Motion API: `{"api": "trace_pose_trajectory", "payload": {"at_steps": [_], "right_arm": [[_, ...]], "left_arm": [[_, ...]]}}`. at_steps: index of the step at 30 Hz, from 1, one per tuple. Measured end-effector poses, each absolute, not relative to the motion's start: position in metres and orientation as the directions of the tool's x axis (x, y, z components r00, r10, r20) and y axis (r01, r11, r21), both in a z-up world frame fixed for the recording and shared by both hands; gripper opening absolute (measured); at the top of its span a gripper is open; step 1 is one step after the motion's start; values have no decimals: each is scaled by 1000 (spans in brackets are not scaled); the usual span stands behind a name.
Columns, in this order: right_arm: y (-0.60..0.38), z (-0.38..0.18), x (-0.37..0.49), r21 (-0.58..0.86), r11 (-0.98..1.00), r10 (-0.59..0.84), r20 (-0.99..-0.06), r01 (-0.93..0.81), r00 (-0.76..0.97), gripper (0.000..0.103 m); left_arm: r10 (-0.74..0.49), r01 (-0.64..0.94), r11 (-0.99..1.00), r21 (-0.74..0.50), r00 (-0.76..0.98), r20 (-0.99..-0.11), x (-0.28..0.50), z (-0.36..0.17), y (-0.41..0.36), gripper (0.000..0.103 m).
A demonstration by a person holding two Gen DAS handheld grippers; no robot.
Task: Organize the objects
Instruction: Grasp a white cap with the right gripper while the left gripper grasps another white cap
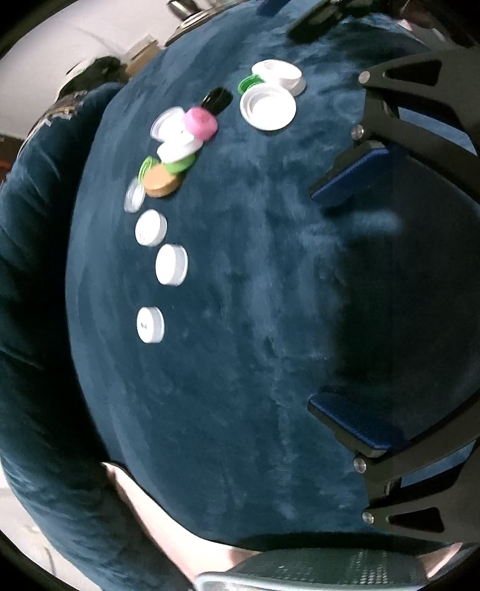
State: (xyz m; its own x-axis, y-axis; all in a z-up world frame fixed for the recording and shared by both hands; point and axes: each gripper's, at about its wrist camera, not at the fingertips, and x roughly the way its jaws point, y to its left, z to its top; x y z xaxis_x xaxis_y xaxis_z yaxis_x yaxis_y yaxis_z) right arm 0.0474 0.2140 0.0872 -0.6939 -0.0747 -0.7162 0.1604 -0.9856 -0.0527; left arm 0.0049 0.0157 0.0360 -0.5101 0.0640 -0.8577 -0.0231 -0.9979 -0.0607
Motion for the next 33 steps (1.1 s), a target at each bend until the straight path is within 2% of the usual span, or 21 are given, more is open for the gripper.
{"api": "trace_pose_trajectory", "payload": {"at_steps": [3,5,9,10,11,13,21,33], "right_arm": [[208,74,39,-51,-987,-64,-751,155,-657,90],[206,66,30,-62,-986,-52,-771,155,-635,75],[200,60,22,-74,-983,-44,-787,165,-615,57],[198,58,22,-67,-982,-54,-791,174,-610,43],[197,58,24,-62,-982,-59,-792,177,-608,36],[204,62,26,-39,-985,-73,-785,167,-616,30],[241,72,39,102,-991,-130,-782,81,-610,30],[257,76,48,81,-996,-90,-772,43,-629,32]], "left_arm": [[57,-36,-998,-46,-501,-863,7,35,15,102],[57,-29,-998,-50,-500,-864,8,35,10,102],[70,-18,-997,-71,-521,-850,10,42,7,102],[75,-20,-997,-76,-526,-847,10,42,7,102],[82,-25,-996,-81,-531,-844,10,44,9,102],[105,-46,-994,-95,-537,-837,8,46,16,102],[210,-166,-976,-141,-544,-812,-5,52,65,102],[211,-237,-966,-100,-512,-833,-18,41,107,102]]}}
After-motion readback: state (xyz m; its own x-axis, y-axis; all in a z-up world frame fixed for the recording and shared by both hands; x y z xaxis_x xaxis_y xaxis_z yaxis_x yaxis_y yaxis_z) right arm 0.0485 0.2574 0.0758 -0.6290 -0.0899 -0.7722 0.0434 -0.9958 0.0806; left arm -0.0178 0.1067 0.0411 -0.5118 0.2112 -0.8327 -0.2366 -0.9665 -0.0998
